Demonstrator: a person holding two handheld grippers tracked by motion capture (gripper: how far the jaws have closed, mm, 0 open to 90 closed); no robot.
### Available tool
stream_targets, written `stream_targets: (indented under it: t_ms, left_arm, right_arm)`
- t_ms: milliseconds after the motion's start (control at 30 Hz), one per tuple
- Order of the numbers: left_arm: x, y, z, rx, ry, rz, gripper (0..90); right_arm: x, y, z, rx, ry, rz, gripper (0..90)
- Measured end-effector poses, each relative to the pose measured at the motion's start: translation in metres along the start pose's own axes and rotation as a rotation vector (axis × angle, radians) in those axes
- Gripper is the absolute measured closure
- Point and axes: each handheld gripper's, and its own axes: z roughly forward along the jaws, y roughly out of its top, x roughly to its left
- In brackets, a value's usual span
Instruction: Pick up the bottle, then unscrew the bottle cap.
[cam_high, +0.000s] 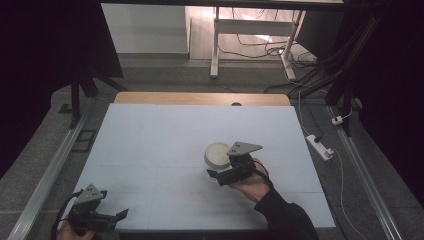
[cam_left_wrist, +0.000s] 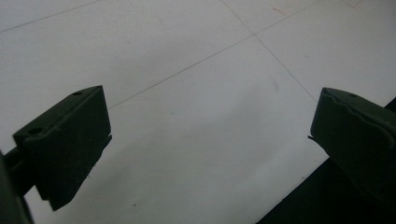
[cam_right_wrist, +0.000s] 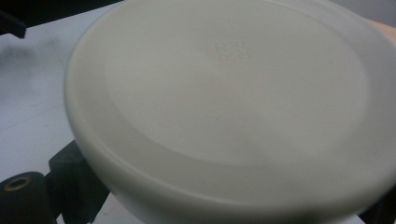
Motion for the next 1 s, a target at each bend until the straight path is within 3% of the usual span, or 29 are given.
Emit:
stream_targets:
  t_ms: [600,833,1000]
  left_arm:
    - [0.000,0.000,0.000,0.004,-0.001,0.004,0.0]
    - [0.000,0.000,0.001,0.008,-0.002,0.005,0.0]
    - [0.002,0.000,0.000,0.005,-0.032,-0.003,0.0]
  right_arm:
    - [0.030,0.009,0.018,0.019,0.067,-0.058,6.6]
    - [0.032,0.008,0.019,0.023,0.069,-0.064,6.6]
    - [0.033,0.009,0.018,0.017,0.073,-0.061,6.6]
